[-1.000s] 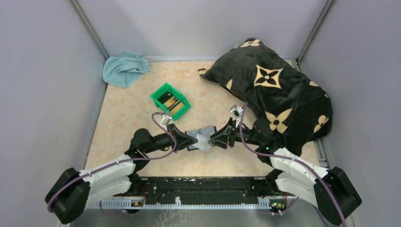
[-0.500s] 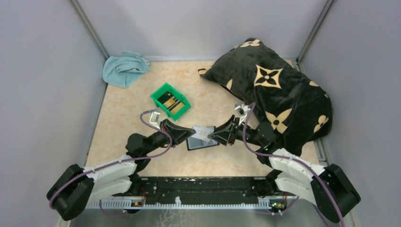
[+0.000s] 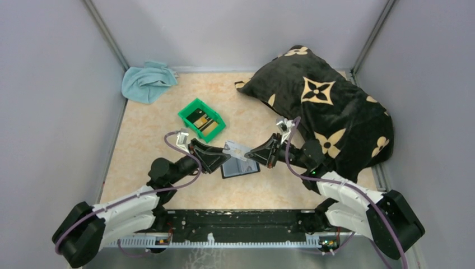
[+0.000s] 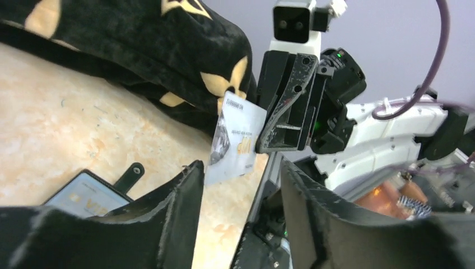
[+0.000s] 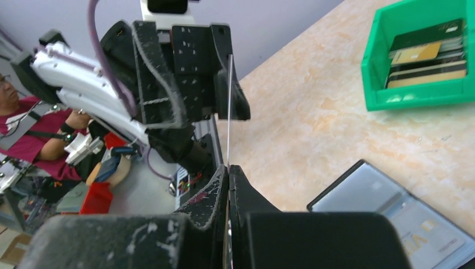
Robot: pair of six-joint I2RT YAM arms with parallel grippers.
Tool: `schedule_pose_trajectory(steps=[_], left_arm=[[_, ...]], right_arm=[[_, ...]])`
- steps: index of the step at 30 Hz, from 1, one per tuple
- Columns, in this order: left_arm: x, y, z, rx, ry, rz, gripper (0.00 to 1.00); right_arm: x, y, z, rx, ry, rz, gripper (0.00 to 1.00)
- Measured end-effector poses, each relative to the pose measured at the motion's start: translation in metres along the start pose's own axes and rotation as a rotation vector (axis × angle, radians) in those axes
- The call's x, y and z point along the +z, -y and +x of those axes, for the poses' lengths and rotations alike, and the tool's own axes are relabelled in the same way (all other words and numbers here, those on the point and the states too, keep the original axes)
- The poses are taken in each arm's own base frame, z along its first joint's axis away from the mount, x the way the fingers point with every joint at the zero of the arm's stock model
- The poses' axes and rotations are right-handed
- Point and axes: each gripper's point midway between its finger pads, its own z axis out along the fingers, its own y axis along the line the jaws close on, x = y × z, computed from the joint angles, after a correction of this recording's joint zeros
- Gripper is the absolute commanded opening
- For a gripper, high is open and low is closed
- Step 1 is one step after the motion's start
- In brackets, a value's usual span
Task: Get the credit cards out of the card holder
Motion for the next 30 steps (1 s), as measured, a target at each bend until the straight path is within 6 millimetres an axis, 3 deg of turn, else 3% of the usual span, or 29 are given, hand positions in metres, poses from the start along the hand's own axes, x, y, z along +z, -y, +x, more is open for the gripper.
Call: schedule_pose_trajectory(steps=[2,7,12,15,20,23,26,30], left_arm=[[-0.003,-0.009,-0.005,0.004,0.025,-0.070,0.77],[-0.020,-0.047,-0.027,0.003,0.109,-0.362,0.74],[-0.047,-0.066,-0.039,0.010,0.167,-0.537,0.72],[-0.059,-0.068,-0.042,0.024,0.184,-0.576,0.71],[-0.073,-0.079,-0.035,0.032,0.159,-0.649,0.71],[-0.079,-0.082,-0.032,0.044,0.150,-0.674,0.71],[-0.083,-0.084,-0.031,0.053,0.144,-0.693,0.71],[-0.085,-0.087,-0.029,0.054,0.134,-0.704,0.71]], right_arm=[[0.006,0.006,-0.008,-0.001,0.001,0.019,0.00],[0.034,0.039,-0.033,0.003,-0.067,0.107,0.00],[0.090,0.092,-0.068,-0.021,-0.223,0.186,0.00],[0.118,0.131,-0.077,-0.018,-0.324,0.209,0.00],[0.154,0.205,-0.065,0.020,-0.527,0.249,0.00],[0.159,0.234,-0.046,0.040,-0.622,0.269,0.00],[0.152,0.241,-0.025,0.081,-0.705,0.286,0.00],[0.149,0.231,-0.010,0.106,-0.761,0.279,0.00]])
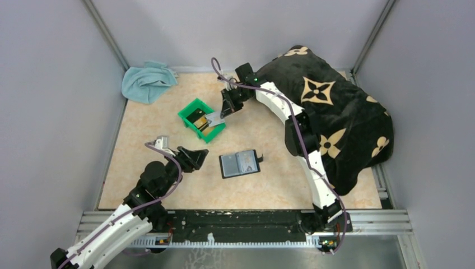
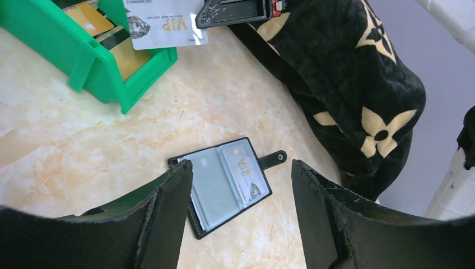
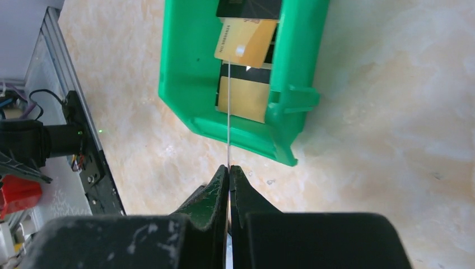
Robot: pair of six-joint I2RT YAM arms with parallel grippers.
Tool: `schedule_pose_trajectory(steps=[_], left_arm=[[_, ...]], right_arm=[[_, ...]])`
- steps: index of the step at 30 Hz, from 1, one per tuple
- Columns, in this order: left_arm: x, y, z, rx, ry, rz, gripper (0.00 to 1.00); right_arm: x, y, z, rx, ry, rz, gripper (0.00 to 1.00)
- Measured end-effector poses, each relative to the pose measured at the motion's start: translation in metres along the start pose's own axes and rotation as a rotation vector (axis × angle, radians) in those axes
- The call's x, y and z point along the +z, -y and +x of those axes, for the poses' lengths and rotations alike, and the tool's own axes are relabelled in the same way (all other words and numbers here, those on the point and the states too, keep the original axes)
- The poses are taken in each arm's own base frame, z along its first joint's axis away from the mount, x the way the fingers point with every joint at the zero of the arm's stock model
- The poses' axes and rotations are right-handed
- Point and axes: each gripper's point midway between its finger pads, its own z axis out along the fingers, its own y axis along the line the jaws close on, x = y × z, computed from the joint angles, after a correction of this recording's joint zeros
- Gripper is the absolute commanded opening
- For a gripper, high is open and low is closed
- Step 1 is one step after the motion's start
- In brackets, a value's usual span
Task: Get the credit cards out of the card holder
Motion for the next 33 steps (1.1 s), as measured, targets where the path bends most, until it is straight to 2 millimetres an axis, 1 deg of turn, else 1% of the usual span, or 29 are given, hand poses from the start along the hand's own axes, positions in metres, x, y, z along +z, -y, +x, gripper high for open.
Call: schedule_pose_trajectory(steps=[2,3,8,11,14,18,24,25,26,27,30,33], left_arm=[[0.001,-0.001,0.002,0.002,-0.009,-0.005,0.71],[0.002,-0.003,0.005,0.004,-0.018,-0.010,0.71],[0.005,-0.009,0.020,0.010,-0.070,-0.028,0.71],[0.006,-0.011,0.026,0.010,-0.093,-0.030,0.71],[0.007,-0.011,0.028,0.011,-0.103,-0.025,0.71],[0.007,-0.009,0.029,0.011,-0.107,-0.019,0.71],[0.007,-0.009,0.030,0.010,-0.113,-0.013,0.71],[0.007,-0.008,0.030,0.010,-0.114,-0.013,0.71],[0.006,-0.008,0.031,0.010,-0.115,-0.012,0.71],[0.006,-0.008,0.031,0.010,-0.116,-0.012,0.71],[0.006,-0.009,0.032,0.012,-0.121,-0.014,0.71],[0.005,-0.009,0.032,0.012,-0.124,-0.014,0.71]], right_arm=[[0.005,-0.006,0.002,-0.010,-0.007,-0.008,0.00],[0.010,-0.013,0.003,-0.020,-0.017,-0.017,0.00],[0.032,-0.035,0.008,-0.059,-0.029,-0.041,0.00],[0.043,-0.047,0.004,-0.083,-0.015,-0.049,0.00],[0.050,-0.053,-0.004,-0.101,0.013,-0.051,0.00],[0.059,-0.049,-0.012,-0.105,0.042,-0.050,0.00],[0.082,-0.030,-0.015,-0.090,0.077,-0.037,0.00],[0.085,-0.028,-0.016,-0.090,0.086,-0.031,0.03],[0.089,-0.025,-0.018,-0.090,0.097,-0.024,0.11],[0.093,-0.023,-0.021,-0.095,0.114,-0.017,0.15],[0.102,-0.022,-0.034,-0.126,0.184,0.001,0.34],[0.108,-0.029,-0.042,-0.172,0.259,0.015,0.38]])
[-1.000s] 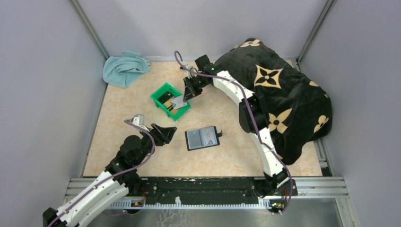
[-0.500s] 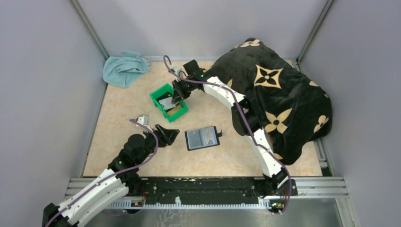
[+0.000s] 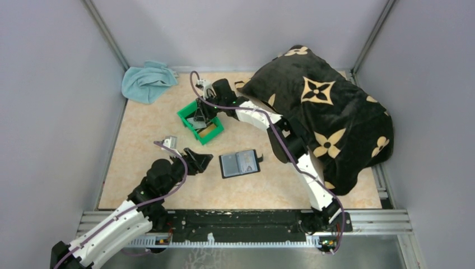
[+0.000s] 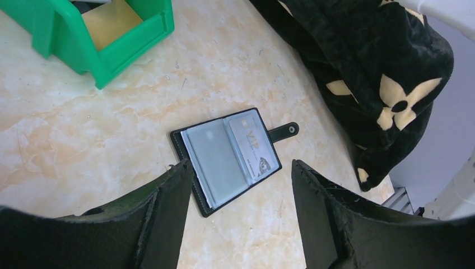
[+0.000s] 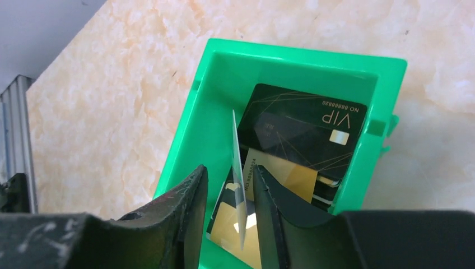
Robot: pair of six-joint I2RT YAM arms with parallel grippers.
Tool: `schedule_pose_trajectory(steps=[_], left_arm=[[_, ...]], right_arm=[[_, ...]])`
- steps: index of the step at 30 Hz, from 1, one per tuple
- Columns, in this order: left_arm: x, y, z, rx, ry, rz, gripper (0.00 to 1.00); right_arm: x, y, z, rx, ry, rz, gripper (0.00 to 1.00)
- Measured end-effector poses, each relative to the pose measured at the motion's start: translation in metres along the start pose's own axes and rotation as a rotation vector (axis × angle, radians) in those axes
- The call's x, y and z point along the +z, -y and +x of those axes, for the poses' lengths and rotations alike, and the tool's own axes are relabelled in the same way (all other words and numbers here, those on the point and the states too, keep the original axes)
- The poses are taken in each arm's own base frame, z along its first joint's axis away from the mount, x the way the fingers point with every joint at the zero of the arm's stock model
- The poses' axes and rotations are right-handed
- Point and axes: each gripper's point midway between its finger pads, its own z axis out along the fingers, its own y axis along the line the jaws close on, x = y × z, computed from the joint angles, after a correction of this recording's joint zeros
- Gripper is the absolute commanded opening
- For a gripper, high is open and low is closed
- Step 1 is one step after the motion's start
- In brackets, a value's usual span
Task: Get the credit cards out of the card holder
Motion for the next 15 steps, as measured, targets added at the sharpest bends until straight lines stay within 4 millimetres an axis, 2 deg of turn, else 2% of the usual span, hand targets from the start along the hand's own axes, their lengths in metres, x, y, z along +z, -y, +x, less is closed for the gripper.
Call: schedule_pose_trajectory(steps=[5,10,15], left_arm=[[-0.001,0.000,0.001,-0.001,-0.003,0.001,0.71],[0.000,-0.001,0.006,-0.003,-0.021,0.005,0.71],[0.004,-0.003,0.014,0.001,-0.052,-0.003,0.71]], right_arm=[[-0.005,-0.002,0.005,-0.025,0.047,0.056,0.38],[-0.030,-0.001,0.004,-0.058,0.111,0.143,0.38],[-0.062,-0.007,-0.024,-0.111,0.213,0.210,0.37]])
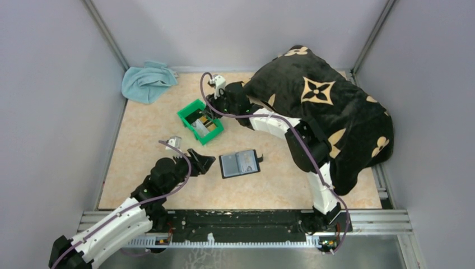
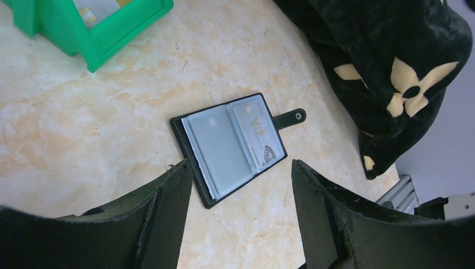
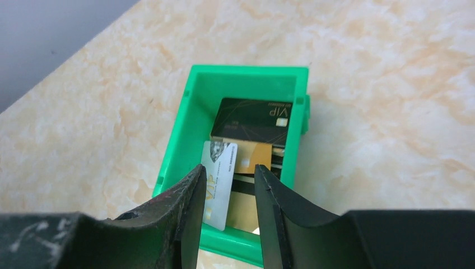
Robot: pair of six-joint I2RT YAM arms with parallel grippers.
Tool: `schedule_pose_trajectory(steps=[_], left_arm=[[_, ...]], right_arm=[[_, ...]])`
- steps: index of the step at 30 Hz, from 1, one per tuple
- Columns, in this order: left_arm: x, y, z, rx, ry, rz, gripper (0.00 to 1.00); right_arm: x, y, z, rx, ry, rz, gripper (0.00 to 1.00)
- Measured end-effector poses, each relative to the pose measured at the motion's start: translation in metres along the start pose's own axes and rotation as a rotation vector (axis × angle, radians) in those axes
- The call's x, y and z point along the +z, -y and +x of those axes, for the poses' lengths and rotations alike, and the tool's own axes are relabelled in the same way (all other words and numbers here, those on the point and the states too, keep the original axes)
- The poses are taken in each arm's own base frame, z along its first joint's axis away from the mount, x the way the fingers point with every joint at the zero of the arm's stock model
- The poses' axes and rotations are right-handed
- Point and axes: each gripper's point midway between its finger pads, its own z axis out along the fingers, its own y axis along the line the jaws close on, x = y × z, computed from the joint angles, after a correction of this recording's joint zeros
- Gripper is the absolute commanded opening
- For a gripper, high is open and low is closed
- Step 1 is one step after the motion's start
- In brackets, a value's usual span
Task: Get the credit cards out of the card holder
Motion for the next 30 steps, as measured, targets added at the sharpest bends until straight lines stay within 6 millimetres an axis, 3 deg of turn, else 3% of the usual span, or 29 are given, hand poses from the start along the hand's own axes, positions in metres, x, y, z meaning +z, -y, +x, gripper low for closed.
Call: schedule_pose_trajectory(steps=[4,8,12,17,21,24,30], left_arm=[[0.002,0.000,0.003,0.001,-0.014,0.001,0.71],[0.002,0.001,0.004,-0.001,-0.011,0.013,0.71],[0.002,0.002,0.003,-0.001,-0.008,0.018,0.71],[0.001,0.004,0.001,-0.002,-0.001,0.025,0.71],[0.001,0.004,0.001,-0.002,0.001,0.026,0.72],[0.001,0.004,0.001,-0.002,-0.001,0.024,0.71],[0.002,0.002,0.003,-0.001,-0.009,0.016,0.71]], right_arm=[[-0.016,0.005,-0.028,-0.054,0.061,0.066,0.37],[-0.017,0.017,-0.037,-0.102,0.059,0.134,0.35],[-0.009,0.029,-0.023,-0.121,0.009,0.172,0.33],[0.007,0.049,0.026,-0.116,-0.112,0.212,0.31],[0.011,0.052,0.046,-0.110,-0.166,0.210,0.23],[0.011,0.052,0.050,-0.120,-0.185,0.211,0.01],[0.010,0.058,0.050,-0.137,-0.192,0.251,0.00]])
